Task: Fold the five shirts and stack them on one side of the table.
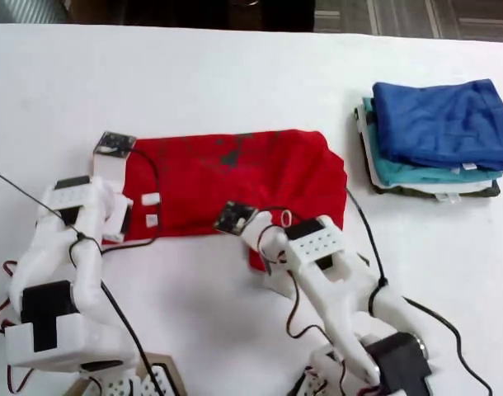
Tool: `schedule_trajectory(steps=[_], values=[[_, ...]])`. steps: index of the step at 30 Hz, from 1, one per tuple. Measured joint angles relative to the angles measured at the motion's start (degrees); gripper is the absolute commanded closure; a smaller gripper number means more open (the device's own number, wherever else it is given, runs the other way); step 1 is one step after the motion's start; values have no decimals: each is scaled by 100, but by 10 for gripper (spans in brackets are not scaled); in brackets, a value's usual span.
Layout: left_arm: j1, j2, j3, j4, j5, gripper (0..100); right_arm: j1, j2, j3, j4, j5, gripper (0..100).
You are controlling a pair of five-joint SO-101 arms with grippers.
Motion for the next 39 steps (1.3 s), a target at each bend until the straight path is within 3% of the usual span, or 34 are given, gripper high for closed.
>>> schedule_trajectory(steps=[7, 12, 14, 25, 28, 39], values=[[0, 0, 0, 0, 0, 973, 9, 721, -510, 123, 26, 779], [0, 0, 0, 0, 0, 973, 35, 897, -695, 141, 26, 993], [0, 0, 0, 0, 0, 973, 44, 897, -695, 123, 26, 961], [0, 0, 0, 0, 0, 973, 378, 897, -703, 114, 62, 979], [0, 0, 0, 0, 0, 973, 387, 914, -844, 237, 360, 979], [0, 0, 0, 0, 0, 973, 897, 1081, -3165, 1609, 870, 979]])
